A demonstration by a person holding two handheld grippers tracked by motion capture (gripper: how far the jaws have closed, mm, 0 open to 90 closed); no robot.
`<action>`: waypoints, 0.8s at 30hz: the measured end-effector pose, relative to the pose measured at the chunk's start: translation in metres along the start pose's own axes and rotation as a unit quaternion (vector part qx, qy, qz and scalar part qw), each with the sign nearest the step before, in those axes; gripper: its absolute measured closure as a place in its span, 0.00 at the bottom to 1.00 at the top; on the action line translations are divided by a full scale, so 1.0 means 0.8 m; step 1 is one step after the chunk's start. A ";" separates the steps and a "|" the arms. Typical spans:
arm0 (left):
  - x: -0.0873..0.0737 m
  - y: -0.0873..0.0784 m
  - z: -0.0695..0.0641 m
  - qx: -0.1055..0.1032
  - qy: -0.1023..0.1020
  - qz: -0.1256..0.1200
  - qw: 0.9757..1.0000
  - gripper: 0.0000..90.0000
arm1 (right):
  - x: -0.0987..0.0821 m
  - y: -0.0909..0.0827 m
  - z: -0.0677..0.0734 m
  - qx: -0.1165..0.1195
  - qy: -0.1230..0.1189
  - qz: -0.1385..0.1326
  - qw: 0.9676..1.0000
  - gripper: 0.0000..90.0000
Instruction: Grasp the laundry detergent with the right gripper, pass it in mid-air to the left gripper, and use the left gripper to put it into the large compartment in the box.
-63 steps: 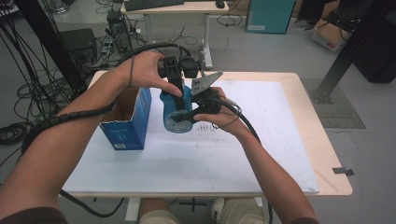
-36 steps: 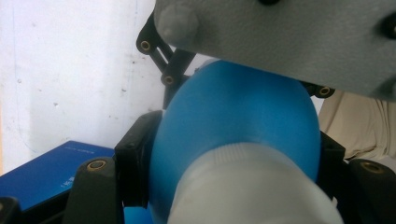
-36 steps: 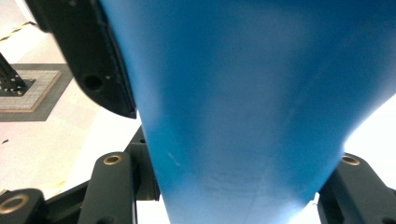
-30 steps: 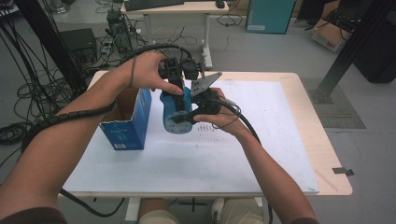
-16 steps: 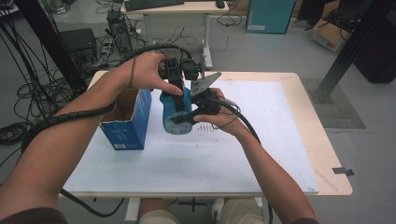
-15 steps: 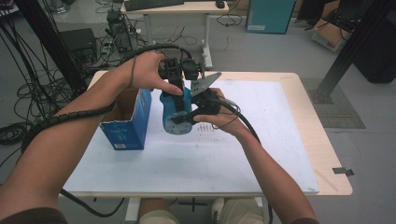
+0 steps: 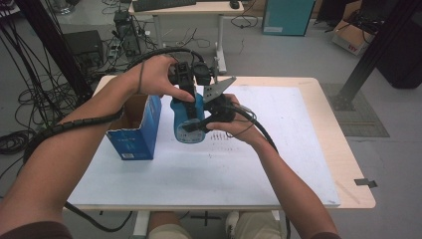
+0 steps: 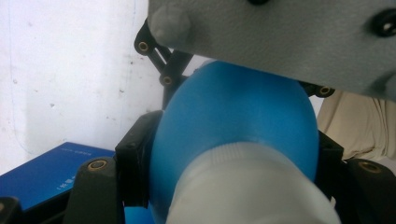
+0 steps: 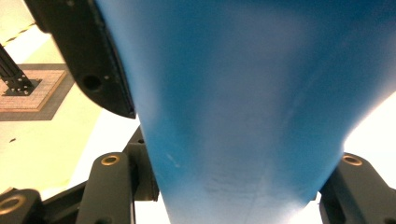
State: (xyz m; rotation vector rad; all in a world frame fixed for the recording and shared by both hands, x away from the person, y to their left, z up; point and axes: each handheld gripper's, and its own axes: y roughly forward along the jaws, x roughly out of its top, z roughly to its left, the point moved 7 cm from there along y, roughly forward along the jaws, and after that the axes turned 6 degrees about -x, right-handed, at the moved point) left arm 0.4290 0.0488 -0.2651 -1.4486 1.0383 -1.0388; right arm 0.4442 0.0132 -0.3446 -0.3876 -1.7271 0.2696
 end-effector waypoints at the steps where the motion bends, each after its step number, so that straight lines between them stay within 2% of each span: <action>1: 0.000 0.000 0.000 -0.001 0.000 0.000 1.000 0.39 | 0.000 0.000 0.000 0.001 0.000 0.001 1.000 0.47; 4: 0.000 0.000 0.000 -0.002 -0.001 0.001 1.000 0.39 | -0.001 0.000 0.001 0.001 0.007 0.005 1.000 0.47; 12: 0.001 0.000 0.002 0.003 0.005 0.002 1.000 0.40 | -0.001 -0.001 -0.002 -0.005 0.002 0.001 1.000 0.47; 13: 0.001 0.000 0.002 0.001 0.006 0.003 1.000 0.40 | -0.006 -0.007 0.010 0.001 0.065 0.038 0.997 0.47; 14: 0.002 0.000 0.001 0.001 0.002 0.001 1.000 0.40 | -0.006 -0.007 0.010 0.001 0.069 0.039 0.997 0.47; 24: 0.000 0.000 0.000 -0.002 -0.001 0.002 1.000 0.40 | -0.006 -0.006 0.010 0.002 0.065 0.037 0.997 0.46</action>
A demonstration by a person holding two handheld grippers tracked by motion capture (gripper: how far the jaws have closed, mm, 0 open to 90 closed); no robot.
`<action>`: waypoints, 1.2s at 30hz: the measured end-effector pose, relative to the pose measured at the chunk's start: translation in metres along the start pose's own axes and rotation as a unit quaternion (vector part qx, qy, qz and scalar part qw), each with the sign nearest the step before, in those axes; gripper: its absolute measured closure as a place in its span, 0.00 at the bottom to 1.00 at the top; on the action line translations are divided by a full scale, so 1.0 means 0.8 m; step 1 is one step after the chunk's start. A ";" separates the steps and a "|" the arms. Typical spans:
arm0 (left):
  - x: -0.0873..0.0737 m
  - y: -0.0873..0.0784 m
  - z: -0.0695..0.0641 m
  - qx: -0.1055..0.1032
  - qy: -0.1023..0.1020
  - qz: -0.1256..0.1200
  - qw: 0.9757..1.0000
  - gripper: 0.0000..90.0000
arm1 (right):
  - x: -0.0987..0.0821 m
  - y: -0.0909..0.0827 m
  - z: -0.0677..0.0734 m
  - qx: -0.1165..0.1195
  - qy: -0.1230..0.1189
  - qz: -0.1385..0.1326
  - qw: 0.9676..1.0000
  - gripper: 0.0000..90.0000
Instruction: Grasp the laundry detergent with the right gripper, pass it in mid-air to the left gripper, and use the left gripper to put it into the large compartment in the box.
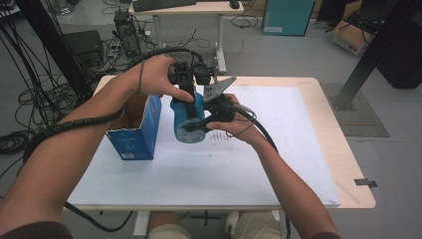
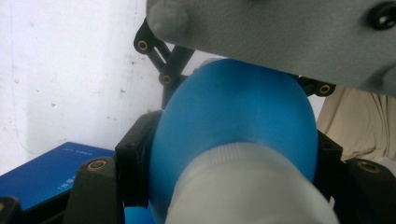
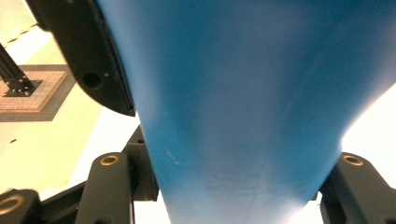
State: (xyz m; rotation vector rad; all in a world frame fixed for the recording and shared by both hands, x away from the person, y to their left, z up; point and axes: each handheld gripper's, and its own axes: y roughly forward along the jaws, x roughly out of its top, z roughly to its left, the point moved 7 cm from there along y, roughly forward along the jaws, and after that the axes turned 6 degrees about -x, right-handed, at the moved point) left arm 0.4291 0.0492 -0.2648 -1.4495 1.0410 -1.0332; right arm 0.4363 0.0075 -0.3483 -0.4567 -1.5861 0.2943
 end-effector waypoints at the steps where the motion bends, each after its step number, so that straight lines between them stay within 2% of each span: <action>1: 0.000 0.000 0.000 0.000 0.000 0.000 1.000 0.40 | 0.000 0.000 0.000 0.000 0.001 0.001 1.000 0.46; 12: 0.000 0.000 0.000 0.001 0.000 0.000 1.000 0.40 | 0.000 0.000 0.000 0.000 -0.001 0.001 1.000 0.46; 13: 0.000 0.000 0.000 0.001 0.001 0.001 1.000 0.40 | 0.005 0.003 -0.010 -0.008 -0.050 -0.026 0.998 0.46; 14: 0.000 0.000 0.000 0.000 0.001 0.002 1.000 0.40 | 0.007 0.006 -0.013 -0.005 -0.070 -0.042 0.997 0.46; 16: 0.000 0.001 0.000 0.003 0.000 -0.002 1.000 0.40 | 0.006 0.005 -0.011 -0.006 -0.062 -0.033 0.997 0.46; 21: -0.002 0.000 0.000 -0.002 -0.002 -0.002 1.000 0.40 | 0.006 0.005 -0.012 -0.005 -0.065 -0.035 0.997 0.46; 27: -0.002 0.000 0.002 0.005 0.004 0.000 1.000 0.40 | 0.007 0.006 -0.011 -0.004 -0.063 -0.036 0.997 0.46; 36: -0.001 0.001 0.000 0.000 -0.002 -0.001 1.000 0.40 | 0.006 0.006 -0.011 -0.003 -0.060 -0.035 0.998 0.46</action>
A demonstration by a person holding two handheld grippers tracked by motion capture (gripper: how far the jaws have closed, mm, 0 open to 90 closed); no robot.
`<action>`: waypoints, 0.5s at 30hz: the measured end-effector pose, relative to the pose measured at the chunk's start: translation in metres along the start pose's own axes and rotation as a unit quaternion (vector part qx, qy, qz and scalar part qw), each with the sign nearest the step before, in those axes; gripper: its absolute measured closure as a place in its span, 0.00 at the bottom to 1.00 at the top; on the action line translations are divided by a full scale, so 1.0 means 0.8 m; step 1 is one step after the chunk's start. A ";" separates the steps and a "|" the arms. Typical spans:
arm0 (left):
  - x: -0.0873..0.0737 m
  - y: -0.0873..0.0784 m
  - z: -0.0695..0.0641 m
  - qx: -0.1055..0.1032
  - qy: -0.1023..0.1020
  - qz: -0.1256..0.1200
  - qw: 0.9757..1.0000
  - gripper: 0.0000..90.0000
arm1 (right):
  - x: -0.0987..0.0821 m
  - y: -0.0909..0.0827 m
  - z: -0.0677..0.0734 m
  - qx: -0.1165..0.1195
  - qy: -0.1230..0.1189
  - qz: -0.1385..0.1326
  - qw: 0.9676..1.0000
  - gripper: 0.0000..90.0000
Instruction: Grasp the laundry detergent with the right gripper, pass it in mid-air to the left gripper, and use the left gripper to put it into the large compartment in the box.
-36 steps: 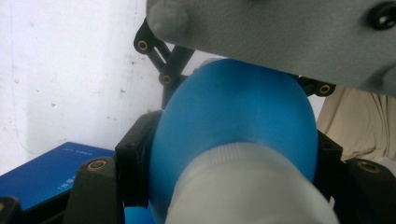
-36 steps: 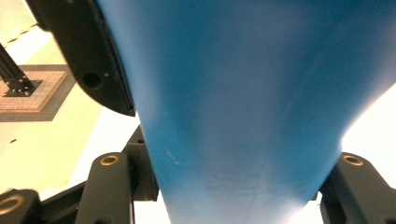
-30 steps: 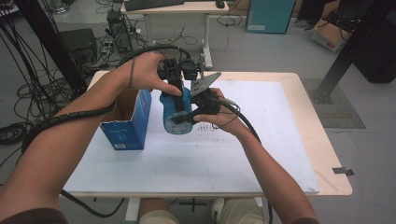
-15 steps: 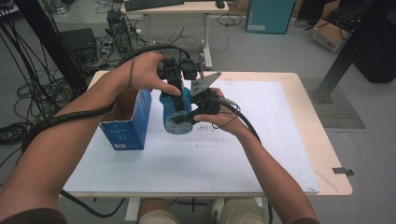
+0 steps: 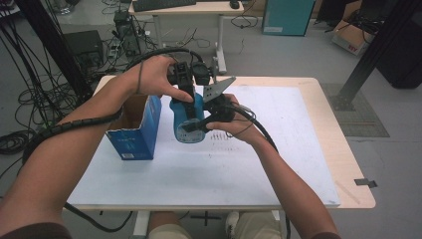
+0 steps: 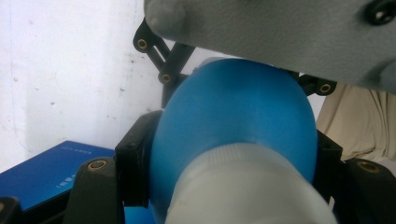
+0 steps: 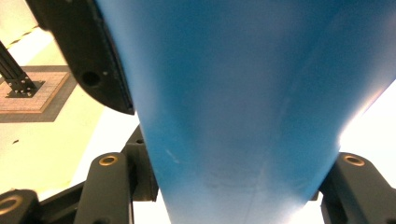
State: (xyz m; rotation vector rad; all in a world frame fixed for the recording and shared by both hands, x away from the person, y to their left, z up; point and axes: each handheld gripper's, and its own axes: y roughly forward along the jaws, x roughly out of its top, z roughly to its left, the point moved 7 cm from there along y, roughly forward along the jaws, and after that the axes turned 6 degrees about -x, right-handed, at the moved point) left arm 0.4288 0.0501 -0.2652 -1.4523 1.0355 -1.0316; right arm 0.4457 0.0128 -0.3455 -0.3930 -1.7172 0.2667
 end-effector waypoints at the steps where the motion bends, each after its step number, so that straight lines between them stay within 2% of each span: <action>1: 0.000 0.000 0.000 0.000 0.000 0.000 1.000 0.40 | 0.000 0.000 0.000 0.000 0.000 0.000 1.000 0.46; 12: 0.000 0.001 0.000 0.002 0.000 0.001 1.000 0.40 | 0.003 -0.002 -0.003 -0.008 -0.001 -0.009 1.000 0.43; 15: 0.001 0.002 0.000 -0.001 0.000 0.003 1.000 0.40 | 0.001 -0.003 -0.001 -0.011 0.005 -0.002 1.000 0.39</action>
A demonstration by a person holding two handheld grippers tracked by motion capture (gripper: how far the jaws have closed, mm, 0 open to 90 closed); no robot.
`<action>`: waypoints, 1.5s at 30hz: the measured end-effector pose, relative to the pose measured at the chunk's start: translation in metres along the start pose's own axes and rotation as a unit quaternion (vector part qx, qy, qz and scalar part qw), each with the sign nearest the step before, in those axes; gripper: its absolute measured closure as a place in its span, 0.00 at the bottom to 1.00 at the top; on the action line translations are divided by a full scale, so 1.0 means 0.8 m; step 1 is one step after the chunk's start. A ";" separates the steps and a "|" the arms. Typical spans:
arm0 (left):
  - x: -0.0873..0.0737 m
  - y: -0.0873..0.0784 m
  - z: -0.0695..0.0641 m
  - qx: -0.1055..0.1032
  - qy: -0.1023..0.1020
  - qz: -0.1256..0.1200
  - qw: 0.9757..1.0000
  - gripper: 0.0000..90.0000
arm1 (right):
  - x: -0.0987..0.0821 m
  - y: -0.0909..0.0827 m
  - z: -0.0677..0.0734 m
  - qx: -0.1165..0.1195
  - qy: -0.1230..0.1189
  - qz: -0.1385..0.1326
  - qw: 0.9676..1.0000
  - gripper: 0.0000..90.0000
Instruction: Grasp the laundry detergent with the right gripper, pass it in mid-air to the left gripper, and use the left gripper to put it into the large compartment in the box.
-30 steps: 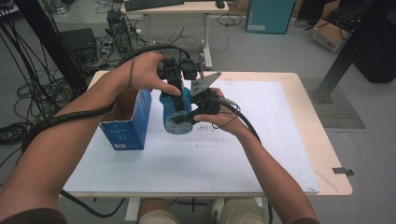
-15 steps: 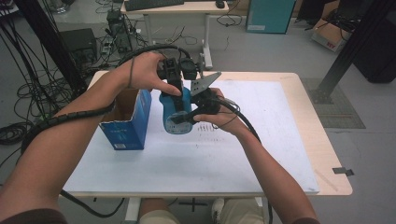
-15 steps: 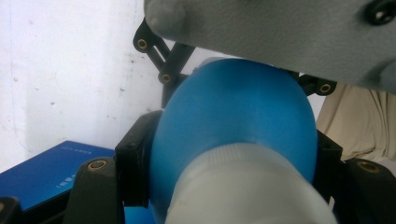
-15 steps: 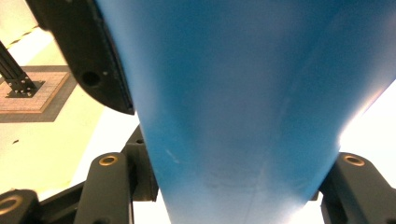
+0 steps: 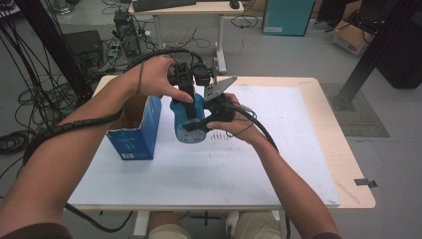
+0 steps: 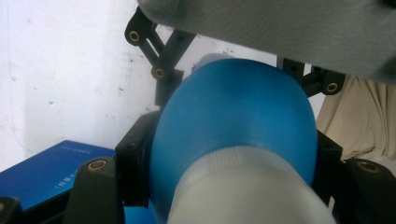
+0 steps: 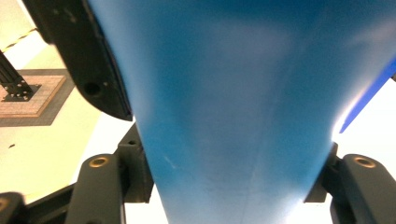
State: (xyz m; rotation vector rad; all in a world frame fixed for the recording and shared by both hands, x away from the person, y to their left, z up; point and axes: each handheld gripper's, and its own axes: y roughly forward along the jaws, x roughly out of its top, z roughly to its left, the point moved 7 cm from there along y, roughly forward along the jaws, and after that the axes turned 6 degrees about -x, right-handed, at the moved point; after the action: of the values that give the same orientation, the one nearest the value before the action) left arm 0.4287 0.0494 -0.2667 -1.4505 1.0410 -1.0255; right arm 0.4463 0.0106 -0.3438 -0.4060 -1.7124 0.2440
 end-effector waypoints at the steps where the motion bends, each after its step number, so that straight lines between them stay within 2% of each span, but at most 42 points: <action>1: 0.000 0.000 -0.001 -0.004 -0.001 0.002 1.000 0.40 | 0.000 0.000 -0.001 -0.005 -0.001 0.001 1.000 0.36; 2: 0.000 0.000 0.000 0.000 0.000 0.002 1.000 0.40 | -0.002 -0.002 0.001 -0.006 0.007 0.008 1.000 0.34; 3: 0.000 0.000 0.000 0.000 0.000 0.002 1.000 0.40 | -0.006 -0.007 0.010 -0.006 0.059 0.037 0.998 0.33; 4: 0.000 -0.002 0.002 0.002 0.006 0.005 1.000 0.40 | -0.006 -0.009 0.011 -0.010 0.064 0.040 0.997 0.32; 5: 0.000 -0.001 0.000 -0.003 0.000 0.002 1.000 0.40 | -0.007 -0.011 0.010 -0.012 0.055 0.041 0.998 0.31; 7: -0.001 -0.004 0.002 0.003 -0.001 0.003 1.000 0.40 | -0.009 -0.015 0.010 -0.018 0.060 0.048 0.997 0.26; 8: 0.000 -0.003 0.000 0.003 -0.016 -0.009 1.000 0.40 | -0.011 -0.017 0.010 -0.019 0.061 0.054 0.997 0.23; 9: 0.000 -0.003 0.000 0.006 -0.022 -0.013 1.000 0.40 | -0.012 -0.018 0.010 -0.022 0.062 0.056 0.996 0.19; 11: -0.001 -0.007 0.001 0.004 -0.027 -0.012 1.000 0.40 | -0.014 -0.020 0.010 -0.036 0.095 0.056 0.993 0.08; 12: -0.003 -0.009 0.004 0.010 -0.020 -0.002 1.000 0.40 | -0.016 -0.022 0.010 -0.037 0.113 0.056 0.991 0.05; 14: -0.005 -0.011 0.004 0.003 -0.030 -0.001 1.000 0.40 | -0.020 -0.028 0.009 -0.057 0.108 0.068 0.990 0.02; 17: -0.008 -0.017 0.007 0.008 -0.041 -0.003 0.999 0.40 | -0.025 -0.036 0.013 -0.058 0.116 0.079 0.988 0.03; 20: -0.012 -0.024 0.009 0.015 -0.063 -0.003 0.998 0.40 | -0.033 -0.047 0.017 -0.069 0.122 0.094 0.986 0.03; 23: -0.019 -0.033 0.015 0.024 -0.087 -0.001 0.996 0.40 | -0.044 -0.062 0.019 -0.081 0.115 0.113 0.984 0.03; 25: -0.022 -0.041 0.017 0.028 -0.108 -0.003 0.994 0.40 | -0.050 -0.073 0.019 -0.088 0.123 0.119 0.981 0.03; 27: -0.029 -0.053 0.022 0.033 -0.110 0.017 0.993 0.40 | -0.056 -0.084 0.020 -0.100 0.137 0.124 0.978 0.03; 29: -0.033 -0.065 0.025 0.039 -0.128 0.014 0.991 0.40 | -0.062 -0.096 0.020 -0.108 0.136 0.131 0.976 0.03; 32: -0.042 -0.085 0.030 0.048 -0.162 0.012 0.986 0.40 | -0.070 -0.116 0.021 -0.122 0.143 0.144 0.972 0.04; 33: -0.044 -0.092 0.032 0.051 -0.175 0.011 0.983 0.40 | -0.073 -0.123 0.021 -0.122 0.143 0.150 0.971 0.04; 34: -0.048 -0.100 0.034 0.056 -0.192 0.009 0.980 0.40 | -0.076 -0.129 0.022 -0.124 0.152 0.157 0.968 0.04; 35: -0.050 -0.105 0.035 0.058 -0.204 0.008 0.977 0.40 | -0.078 -0.137 0.023 -0.127 0.157 0.161 0.966 0.04; 36: -0.052 -0.112 0.037 0.062 -0.219 0.004 0.974 0.40 | -0.080 -0.142 0.024 -0.127 0.158 0.165 0.965 0.04; 39: -0.063 -0.133 0.044 0.080 -0.260 -0.002 0.962 0.40 | -0.083 -0.163 0.023 -0.147 0.159 0.180 0.960 0.04; 40: -0.066 -0.139 0.046 0.086 -0.275 -0.006 0.957 0.40 | -0.083 -0.170 0.021 -0.148 0.154 0.183 0.960 0.04; 41: -0.070 -0.146 0.048 0.090 -0.291 -0.007 0.953 0.40 | -0.082 -0.176 0.020 -0.155 0.157 0.185 0.958 0.04; 42: -0.075 -0.153 0.050 0.092 -0.302 -0.008 0.949 0.40 | -0.081 -0.183 0.020 -0.160 0.155 0.191 0.956 0.04; 44: -0.087 -0.168 0.055 0.095 -0.332 -0.013 0.938 0.40 | -0.080 -0.193 0.019 -0.166 0.152 0.198 0.954 0.04; 45: -0.091 -0.173 0.055 0.095 -0.342 -0.015 0.935 0.40 | -0.079 -0.199 0.018 -0.167 0.147 0.202 0.954 0.04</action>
State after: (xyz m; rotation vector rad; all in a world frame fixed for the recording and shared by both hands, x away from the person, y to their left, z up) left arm 0.4638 0.1432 -0.1392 -1.4978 0.4023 -0.5417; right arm 0.4201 -0.1594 -0.3424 -0.9995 -1.3626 0.1763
